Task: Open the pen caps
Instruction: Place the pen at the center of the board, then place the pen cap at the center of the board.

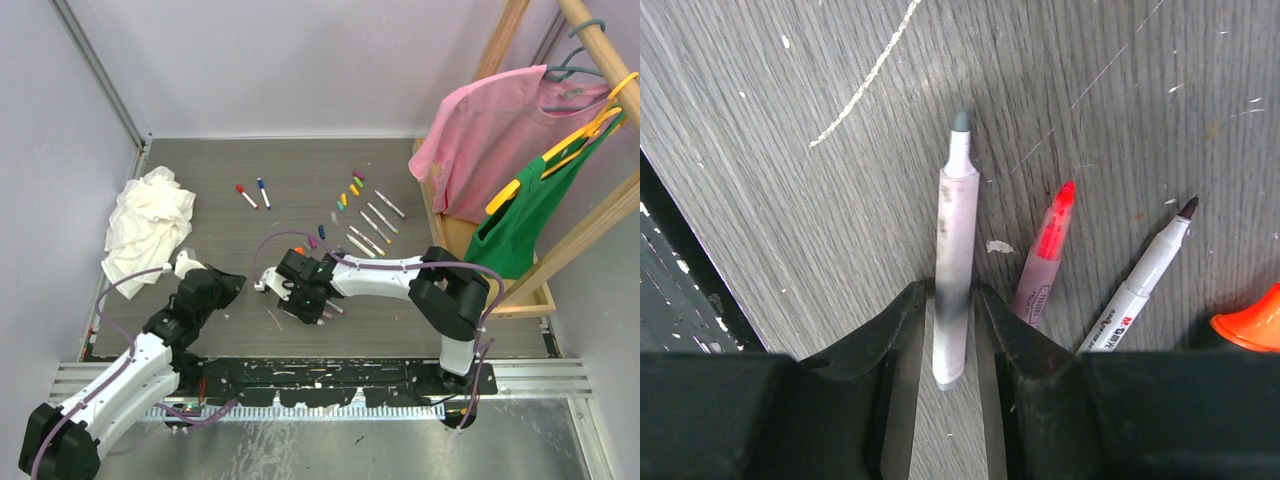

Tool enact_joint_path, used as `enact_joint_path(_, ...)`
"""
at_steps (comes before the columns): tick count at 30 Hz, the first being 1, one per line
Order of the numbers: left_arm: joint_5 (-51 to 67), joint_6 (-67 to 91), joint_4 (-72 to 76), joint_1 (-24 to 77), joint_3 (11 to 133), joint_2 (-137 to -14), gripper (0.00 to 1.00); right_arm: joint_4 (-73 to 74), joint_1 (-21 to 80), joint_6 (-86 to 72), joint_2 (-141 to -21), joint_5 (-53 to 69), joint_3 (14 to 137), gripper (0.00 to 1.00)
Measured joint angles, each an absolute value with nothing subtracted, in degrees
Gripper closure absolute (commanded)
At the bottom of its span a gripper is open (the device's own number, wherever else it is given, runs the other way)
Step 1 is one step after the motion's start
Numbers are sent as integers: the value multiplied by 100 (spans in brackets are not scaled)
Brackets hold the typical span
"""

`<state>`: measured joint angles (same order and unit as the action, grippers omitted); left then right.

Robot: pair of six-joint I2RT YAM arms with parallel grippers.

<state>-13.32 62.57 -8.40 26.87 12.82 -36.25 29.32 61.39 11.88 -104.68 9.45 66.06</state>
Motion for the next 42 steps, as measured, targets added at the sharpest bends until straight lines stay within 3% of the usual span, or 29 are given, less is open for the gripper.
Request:
enact_joint_path(21,-738,6412,-152,2687,1175,-4311,99,3094,6036,1350,-10007,1247,6643,59)
enact_joint_path(29,-460,6412,60,2687,1234,-4978,96,3183,5157,1671,-9131,2143,6643,59)
enact_joint_path(35,-429,6386,-414,2858,2097,-5990,97,3199,4134,1758,-8543,2672,6643,59)
enact_joint_path(42,-939,6289,-1249,3612,3522,-7319,94,3225,3951,1791,-8440,2952,6641,59)
